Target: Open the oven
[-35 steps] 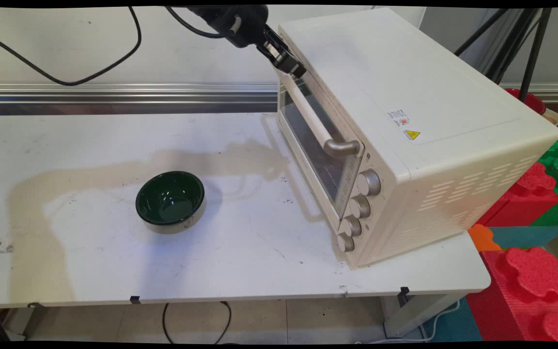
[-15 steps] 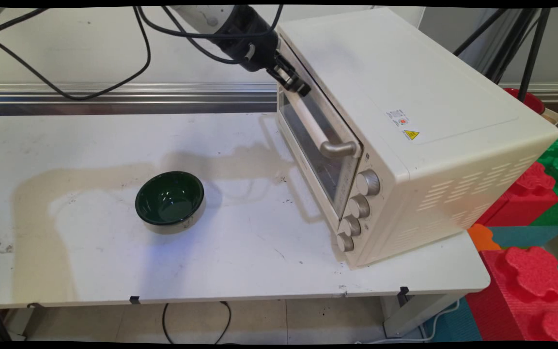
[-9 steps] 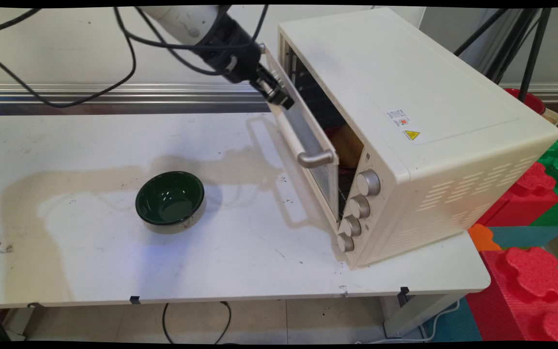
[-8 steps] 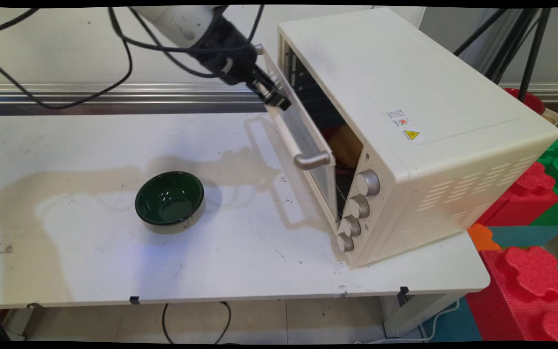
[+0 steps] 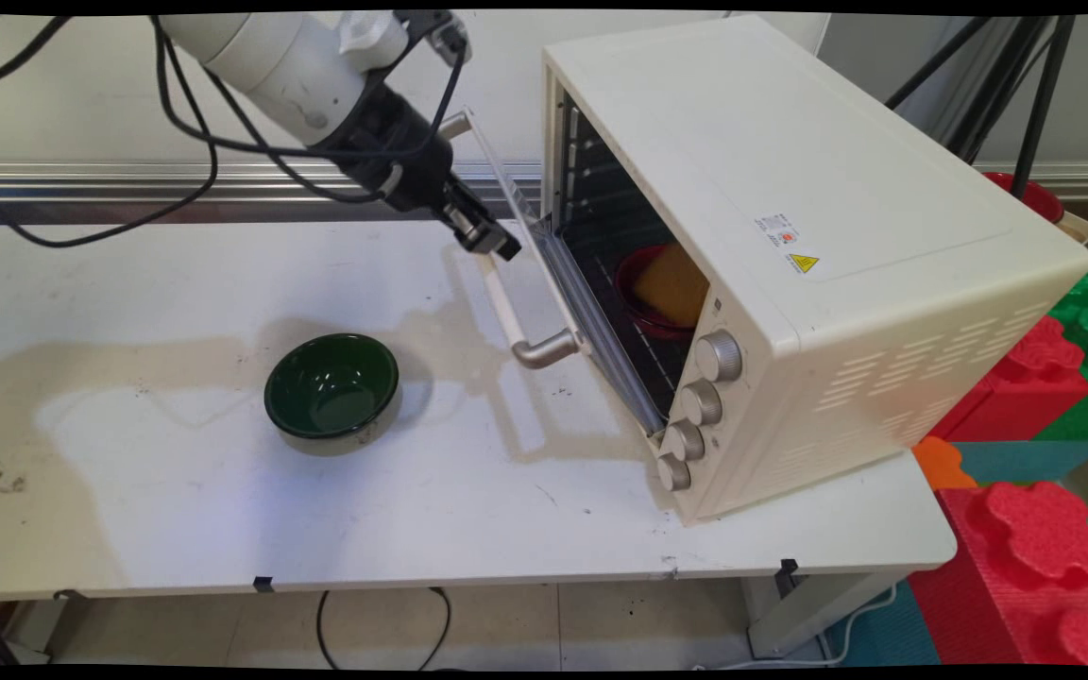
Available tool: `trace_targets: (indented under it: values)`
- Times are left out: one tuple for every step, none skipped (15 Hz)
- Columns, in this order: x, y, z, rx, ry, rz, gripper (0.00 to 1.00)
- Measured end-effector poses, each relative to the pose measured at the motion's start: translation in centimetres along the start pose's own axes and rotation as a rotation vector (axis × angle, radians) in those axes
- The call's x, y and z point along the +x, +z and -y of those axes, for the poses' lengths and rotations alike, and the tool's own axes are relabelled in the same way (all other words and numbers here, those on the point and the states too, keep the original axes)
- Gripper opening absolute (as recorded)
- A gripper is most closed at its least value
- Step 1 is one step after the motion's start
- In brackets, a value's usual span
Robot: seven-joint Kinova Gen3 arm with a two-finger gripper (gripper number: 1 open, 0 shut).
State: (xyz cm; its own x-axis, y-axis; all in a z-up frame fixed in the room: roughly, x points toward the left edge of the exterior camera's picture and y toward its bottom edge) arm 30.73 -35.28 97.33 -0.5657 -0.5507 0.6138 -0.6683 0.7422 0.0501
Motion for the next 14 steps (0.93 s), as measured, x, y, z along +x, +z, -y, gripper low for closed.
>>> trace_targets:
  values:
    - [-0.4,0.1,0.0,0.000,-0.002,0.004,0.00]
    - [-0.9,0.3,-0.1,-0.001,-0.004,0.009,0.00]
    - [-1.3,0.5,-0.1,0.000,-0.006,0.014,0.00]
    - [-1.7,0.6,-0.1,0.001,-0.007,0.017,0.00]
    - [-2.0,0.8,-0.1,0.001,-0.008,0.019,0.00]
    - [-2.4,1.0,-0.1,0.002,-0.007,0.022,0.00]
    - [-2.7,1.1,-0.1,0.003,-0.007,0.025,0.00]
    - [-3.0,1.2,-0.1,0.005,-0.007,0.027,0.00]
    - [-3.3,1.4,-0.1,0.006,-0.007,0.029,0.00]
    - [-3.7,1.5,0.0,0.008,-0.006,0.032,0.00]
    - [-4.0,1.6,0.0,0.010,-0.005,0.033,0.00]
    - [-4.4,1.8,0.0,0.013,-0.003,0.035,0.00]
    - [-4.7,1.9,0.0,0.015,-0.003,0.036,0.00]
    - [-5.1,2.0,0.1,0.019,-0.003,0.036,0.00]
